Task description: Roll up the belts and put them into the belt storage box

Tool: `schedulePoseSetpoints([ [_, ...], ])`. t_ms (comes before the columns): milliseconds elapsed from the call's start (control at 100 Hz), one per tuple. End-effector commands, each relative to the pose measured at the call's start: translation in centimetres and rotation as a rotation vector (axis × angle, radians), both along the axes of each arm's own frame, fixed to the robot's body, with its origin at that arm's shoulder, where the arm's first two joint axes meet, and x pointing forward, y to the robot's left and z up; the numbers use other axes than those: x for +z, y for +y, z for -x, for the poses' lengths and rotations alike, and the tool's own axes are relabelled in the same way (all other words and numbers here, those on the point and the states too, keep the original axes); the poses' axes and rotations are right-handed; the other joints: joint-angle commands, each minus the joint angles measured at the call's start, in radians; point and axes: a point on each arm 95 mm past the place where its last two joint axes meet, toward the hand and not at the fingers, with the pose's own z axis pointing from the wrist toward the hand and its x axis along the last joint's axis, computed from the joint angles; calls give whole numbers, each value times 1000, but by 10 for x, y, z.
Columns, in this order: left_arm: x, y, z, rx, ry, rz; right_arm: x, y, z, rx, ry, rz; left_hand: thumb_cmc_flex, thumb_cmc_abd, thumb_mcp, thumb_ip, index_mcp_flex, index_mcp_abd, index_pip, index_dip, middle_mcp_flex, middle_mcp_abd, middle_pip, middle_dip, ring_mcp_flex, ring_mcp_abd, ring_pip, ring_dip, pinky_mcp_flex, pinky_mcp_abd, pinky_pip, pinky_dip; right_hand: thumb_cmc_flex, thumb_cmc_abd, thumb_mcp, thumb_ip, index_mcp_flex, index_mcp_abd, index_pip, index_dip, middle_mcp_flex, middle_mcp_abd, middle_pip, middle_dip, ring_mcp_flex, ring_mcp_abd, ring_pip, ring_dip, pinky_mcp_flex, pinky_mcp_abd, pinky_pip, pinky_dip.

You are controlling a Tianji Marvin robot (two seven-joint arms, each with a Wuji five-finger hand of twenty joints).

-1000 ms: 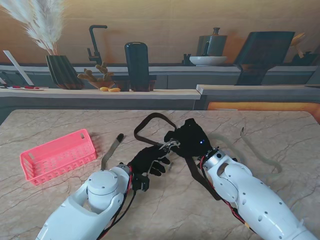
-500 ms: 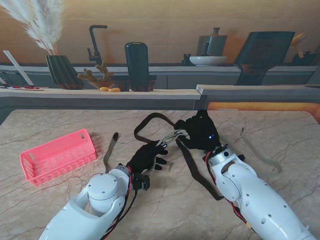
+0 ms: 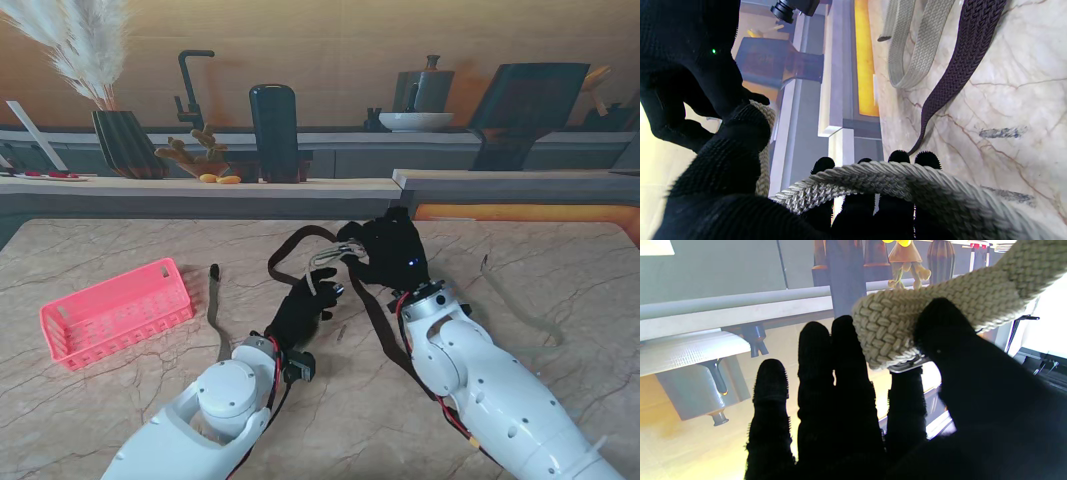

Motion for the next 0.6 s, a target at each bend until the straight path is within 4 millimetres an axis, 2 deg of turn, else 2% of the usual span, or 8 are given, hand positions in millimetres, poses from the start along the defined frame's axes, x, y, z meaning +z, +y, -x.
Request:
schedulePoseSetpoints([
  [0, 0, -8, 2, 16, -7, 19, -3, 12, 1, 13, 18, -31, -52, -43, 2, -43, -28, -35, -41, -30, -48, -37, -13, -27, -34, -50, -9, -34, -9, -68, -28, -22, 88, 101, 20, 41, 111, 31, 219, 85, 42, 6, 41, 15, 5, -27, 17, 12, -20, 32, 28, -17],
  [220, 2, -10, -1, 96, -74, 24, -18, 25, 3, 40, 91, -69, -154, -30, 37, -71, -31, -63, -205, -123, -101, -65, 1, -55, -70, -86, -1, -72, -18, -112, -59, -38, 87, 103, 18, 43, 110, 29, 218, 89, 41, 5, 46, 15, 6, -29, 20, 11, -21, 32, 32, -21],
  [390, 3, -10, -2, 128, -87, 32, -27, 32, 3, 61, 142, -87, -154, 13, 44, -74, -40, -74, -243, -125, -100, -71, 0, -60, -68, -98, 8, -71, -15, -121, -54, -35, 82, 101, 15, 43, 109, 27, 217, 90, 43, 1, 48, 15, 9, -34, 21, 10, -21, 32, 34, -24],
  [440, 4, -10, -1, 138, -86, 37, -30, 35, 3, 69, 160, -99, -110, 62, 8, -83, -35, -73, -265, -104, -99, -77, 21, -53, -60, -100, 21, -69, -12, -124, -37, -27, 81, 101, 15, 45, 110, 27, 216, 90, 44, -1, 48, 14, 11, -35, 22, 10, -20, 31, 35, -25],
  [450, 4, -11, -1, 140, -85, 38, -31, 36, 3, 70, 164, -102, -64, 92, -71, -72, -34, -74, -274, -88, -99, -79, 26, -55, -56, -102, 24, -70, -10, -125, -34, -26, 80, 100, 15, 45, 110, 27, 216, 90, 45, 0, 49, 14, 12, -35, 22, 9, -20, 31, 35, -26],
  [470, 4, -11, -1, 143, -83, 40, -32, 37, 4, 73, 171, -106, -27, 122, -128, -63, -33, -74, -279, -76, -95, -84, 32, -55, -51, -104, 27, -70, -6, -126, -29, -24, 79, 100, 15, 46, 110, 27, 215, 90, 45, -1, 49, 14, 13, -36, 22, 9, -20, 30, 35, -26],
  [580, 5, -14, -1, 159, -65, 59, -37, 44, 4, 88, 204, -141, 39, 205, -146, -57, -31, -75, -268, -69, -83, -105, 60, -45, -36, -112, 41, -66, -1, -129, -7, -13, 68, 106, 12, 47, 105, 16, 214, 91, 47, -11, 50, 14, 17, -46, 21, 7, -16, 25, 38, -28],
  [590, 5, -14, -1, 160, -64, 59, -37, 44, 5, 89, 209, -146, 89, 234, -232, -49, -32, -74, -261, -76, -81, -107, 62, -46, -36, -114, 45, -69, -1, -130, -2, -12, 68, 106, 12, 47, 105, 14, 214, 91, 47, -11, 50, 13, 17, -47, 21, 7, -17, 25, 38, -28],
])
